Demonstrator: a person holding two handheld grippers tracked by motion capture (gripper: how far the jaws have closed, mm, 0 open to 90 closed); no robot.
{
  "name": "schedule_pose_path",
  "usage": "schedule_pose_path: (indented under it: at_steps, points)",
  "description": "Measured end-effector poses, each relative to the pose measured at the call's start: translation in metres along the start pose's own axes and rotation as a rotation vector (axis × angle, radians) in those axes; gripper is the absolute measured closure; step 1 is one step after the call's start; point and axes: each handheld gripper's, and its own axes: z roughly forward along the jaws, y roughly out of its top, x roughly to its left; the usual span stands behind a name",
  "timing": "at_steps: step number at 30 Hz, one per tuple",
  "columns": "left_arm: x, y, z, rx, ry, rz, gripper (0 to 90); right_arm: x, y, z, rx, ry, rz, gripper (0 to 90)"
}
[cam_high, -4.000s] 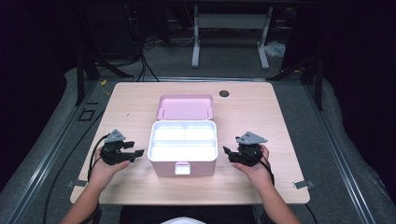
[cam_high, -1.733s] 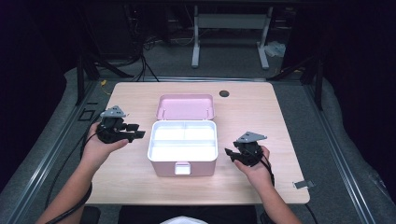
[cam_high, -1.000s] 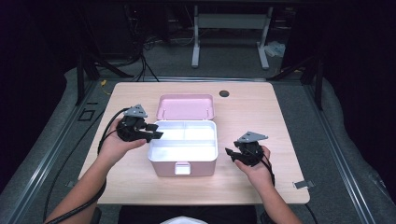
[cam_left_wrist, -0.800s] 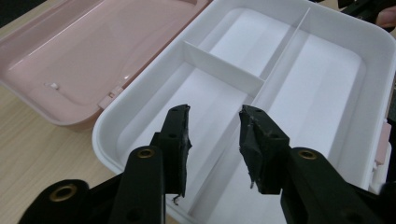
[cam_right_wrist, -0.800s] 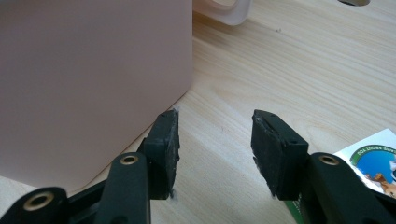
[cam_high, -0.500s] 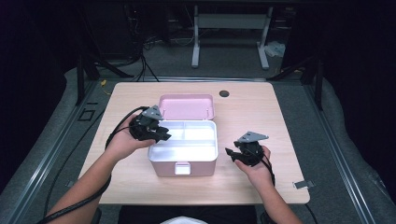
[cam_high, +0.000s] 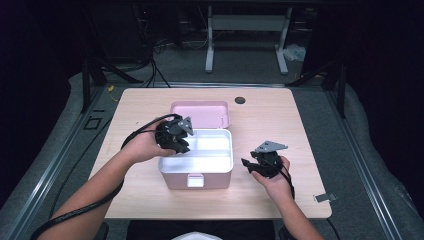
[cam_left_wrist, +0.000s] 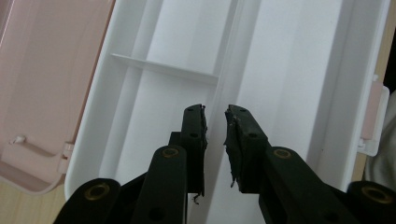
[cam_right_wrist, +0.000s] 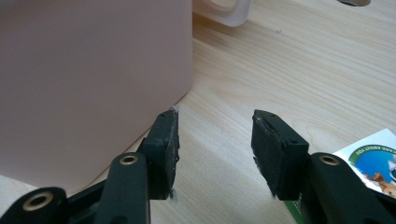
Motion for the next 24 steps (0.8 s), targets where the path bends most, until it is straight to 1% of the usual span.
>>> schedule_pose_path:
  at_steps: [3, 5, 8, 10, 13, 15, 18, 19, 21, 22, 24]
  points:
    - [0.001, 0.006, 0.003, 0.048, 0.002, 0.03, 77.0, 0.0, 0.0, 0.0, -0.001, 0.003, 0.001, 51.2]
    - [0.001, 0.009, 0.005, 0.071, -0.009, 0.044, 77.5, 0.0, 0.0, 0.0, -0.002, 0.002, 0.001, 51.2]
    - [0.001, 0.012, 0.008, 0.111, -0.01, 0.067, 78.7, 0.0, 0.0, 0.0, -0.001, 0.003, 0.001, 51.2]
    - [0.002, 0.014, 0.009, 0.129, -0.008, 0.077, 79.0, 0.0, 0.0, 0.001, 0.001, 0.006, 0.003, 51.2]
    - [0.003, 0.015, 0.012, 0.146, -0.002, 0.087, 79.1, 0.0, -0.001, 0.001, 0.002, 0.009, 0.006, 51.2]
    - [0.004, 0.018, 0.014, 0.158, -0.01, 0.093, 79.6, 0.0, -0.001, 0.001, 0.003, 0.011, 0.004, 51.2]
    - [0.004, 0.021, 0.017, 0.187, -0.009, 0.113, 80.0, 0.0, -0.001, 0.001, 0.003, 0.011, 0.003, 51.2]
    - [0.004, 0.022, 0.017, 0.186, -0.015, 0.112, 80.3, 0.0, -0.001, 0.001, 0.003, 0.011, 0.002, 51.2]
    - [0.004, 0.024, 0.019, 0.195, -0.027, 0.117, 82.6, 0.0, -0.001, 0.001, 0.003, 0.01, 0.005, 51.2]
    - [0.003, 0.025, 0.02, 0.201, -0.029, 0.112, 84.6, -0.001, -0.001, 0.001, 0.004, 0.01, 0.006, 51.2]
    - [0.004, 0.028, 0.022, 0.209, -0.029, 0.117, 85.9, -0.001, -0.001, 0.002, 0.003, 0.017, 0.01, 51.2]
